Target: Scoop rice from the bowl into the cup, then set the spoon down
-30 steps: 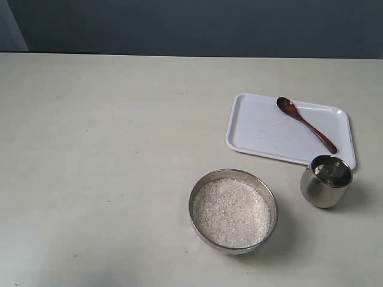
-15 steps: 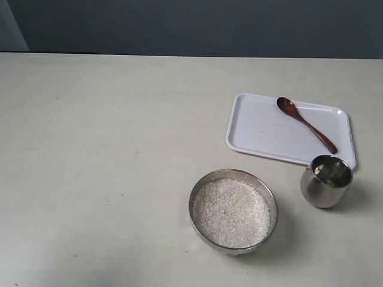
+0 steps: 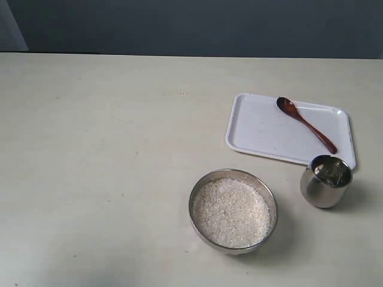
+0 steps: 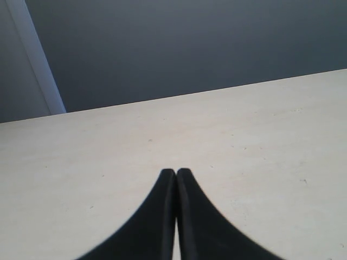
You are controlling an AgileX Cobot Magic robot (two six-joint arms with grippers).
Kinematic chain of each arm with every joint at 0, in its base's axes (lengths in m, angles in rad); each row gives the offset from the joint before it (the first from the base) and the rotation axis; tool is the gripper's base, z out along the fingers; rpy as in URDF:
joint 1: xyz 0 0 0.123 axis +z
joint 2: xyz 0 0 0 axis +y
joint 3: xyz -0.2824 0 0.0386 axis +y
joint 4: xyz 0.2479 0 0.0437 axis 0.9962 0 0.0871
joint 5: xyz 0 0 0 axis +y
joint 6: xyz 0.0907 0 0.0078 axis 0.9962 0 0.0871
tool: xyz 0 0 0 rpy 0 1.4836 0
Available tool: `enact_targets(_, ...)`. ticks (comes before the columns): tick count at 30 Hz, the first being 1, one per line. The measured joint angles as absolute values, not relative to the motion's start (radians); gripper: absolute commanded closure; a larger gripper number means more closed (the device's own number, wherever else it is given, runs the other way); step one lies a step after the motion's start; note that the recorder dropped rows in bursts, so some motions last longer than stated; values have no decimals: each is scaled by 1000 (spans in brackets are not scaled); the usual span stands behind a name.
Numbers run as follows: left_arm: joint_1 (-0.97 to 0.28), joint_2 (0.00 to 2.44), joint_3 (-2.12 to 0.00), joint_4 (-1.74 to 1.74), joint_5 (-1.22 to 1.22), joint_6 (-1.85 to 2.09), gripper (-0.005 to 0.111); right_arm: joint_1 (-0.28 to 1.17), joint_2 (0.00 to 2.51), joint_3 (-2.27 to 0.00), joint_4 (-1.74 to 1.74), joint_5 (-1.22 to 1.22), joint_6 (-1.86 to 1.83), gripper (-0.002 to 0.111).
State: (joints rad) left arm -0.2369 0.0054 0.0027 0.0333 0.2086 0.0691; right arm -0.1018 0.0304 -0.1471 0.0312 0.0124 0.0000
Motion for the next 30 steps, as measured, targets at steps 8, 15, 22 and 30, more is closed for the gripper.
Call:
enact_targets(8, -237, 5, 3, 33, 209, 69, 106, -178, 5, -70, 108, 220, 0, 109)
enact_targets(15, -237, 5, 3, 33, 209, 69, 106, -180, 5, -45, 88, 384, 0, 109)
enact_targets(22, -237, 5, 3, 33, 209, 69, 106, -180, 5, -5, 48, 373, 0, 109)
enact_targets(30, -237, 5, 3, 33, 209, 69, 106, -180, 5, -5, 0, 363, 0, 109)
